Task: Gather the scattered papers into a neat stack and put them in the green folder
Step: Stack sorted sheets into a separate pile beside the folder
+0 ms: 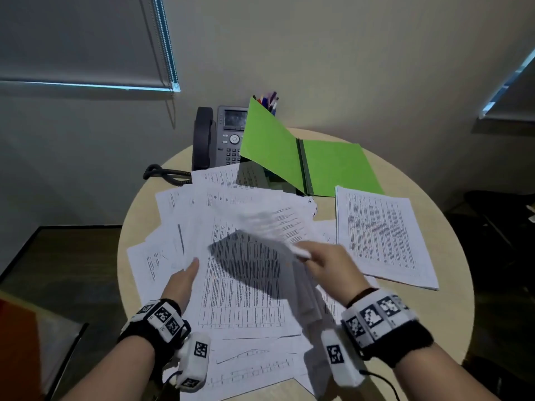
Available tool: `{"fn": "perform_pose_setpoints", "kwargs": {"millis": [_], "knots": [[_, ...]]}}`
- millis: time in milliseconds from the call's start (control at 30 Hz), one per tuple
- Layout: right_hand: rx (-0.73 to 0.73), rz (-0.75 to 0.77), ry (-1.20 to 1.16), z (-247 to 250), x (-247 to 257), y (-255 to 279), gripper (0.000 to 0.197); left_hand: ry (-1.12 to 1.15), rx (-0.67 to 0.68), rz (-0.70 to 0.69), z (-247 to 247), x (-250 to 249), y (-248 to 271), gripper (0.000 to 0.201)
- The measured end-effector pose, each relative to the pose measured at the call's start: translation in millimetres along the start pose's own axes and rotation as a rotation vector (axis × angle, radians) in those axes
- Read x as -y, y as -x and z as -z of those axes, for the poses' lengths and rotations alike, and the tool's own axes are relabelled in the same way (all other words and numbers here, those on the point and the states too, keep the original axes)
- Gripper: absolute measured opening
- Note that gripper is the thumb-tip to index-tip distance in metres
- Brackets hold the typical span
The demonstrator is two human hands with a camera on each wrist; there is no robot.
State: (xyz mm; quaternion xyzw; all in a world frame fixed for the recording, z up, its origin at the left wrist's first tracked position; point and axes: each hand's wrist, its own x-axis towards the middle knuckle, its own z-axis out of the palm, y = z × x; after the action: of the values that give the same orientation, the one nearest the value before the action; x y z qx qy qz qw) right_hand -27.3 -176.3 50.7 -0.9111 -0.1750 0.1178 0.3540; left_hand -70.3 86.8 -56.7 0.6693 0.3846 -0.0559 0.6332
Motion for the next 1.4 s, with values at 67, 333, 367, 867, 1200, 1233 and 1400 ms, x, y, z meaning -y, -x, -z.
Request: {"fn": "perform_pose_setpoints", "kwargs": {"millis": [67,333,367,867,1200,1233,1400], "knots": [[0.153,0.039,0.073,-22.2,-2.4,4.4,0.030,0.210,0.069,0.082,4.3,-0.3,-1.2,0.084],[0.557,-0.014,0.226,-49.9,-35.5,4.5,0.055,0.000,0.088,-0.062,-2.3,-0.8,-0.4,0.039],[0.578,-0.042,0.172,-40.5,-36.8,3.1,0.068,-0.023,0.069,-0.082,-4.6,-0.3,-0.2,0.037],[0.060,-0.487,0.619,-11.3,-145.9,-34.6,0.040,0.034,0.023,-0.096,-6.3,16.5,-17.9,0.025],[0.027,-0.548,0.484,12.4,-153.2,-34.1,0.023,-0.015,0.005,-0.102,-5.1,25.4,-28.3,0.040],[0.032,-0.558,0.481,8.9,-149.8,-35.0,0.034,-0.032,-0.011,-0.100,-5.0,25.6,-28.6,0.035],[-0.003,-0.642,0.581,-6.7,-137.3,-42.2,0.057,-0.039,-0.012,-0.109,-5.1,26.6,-29.9,0.034]]}}
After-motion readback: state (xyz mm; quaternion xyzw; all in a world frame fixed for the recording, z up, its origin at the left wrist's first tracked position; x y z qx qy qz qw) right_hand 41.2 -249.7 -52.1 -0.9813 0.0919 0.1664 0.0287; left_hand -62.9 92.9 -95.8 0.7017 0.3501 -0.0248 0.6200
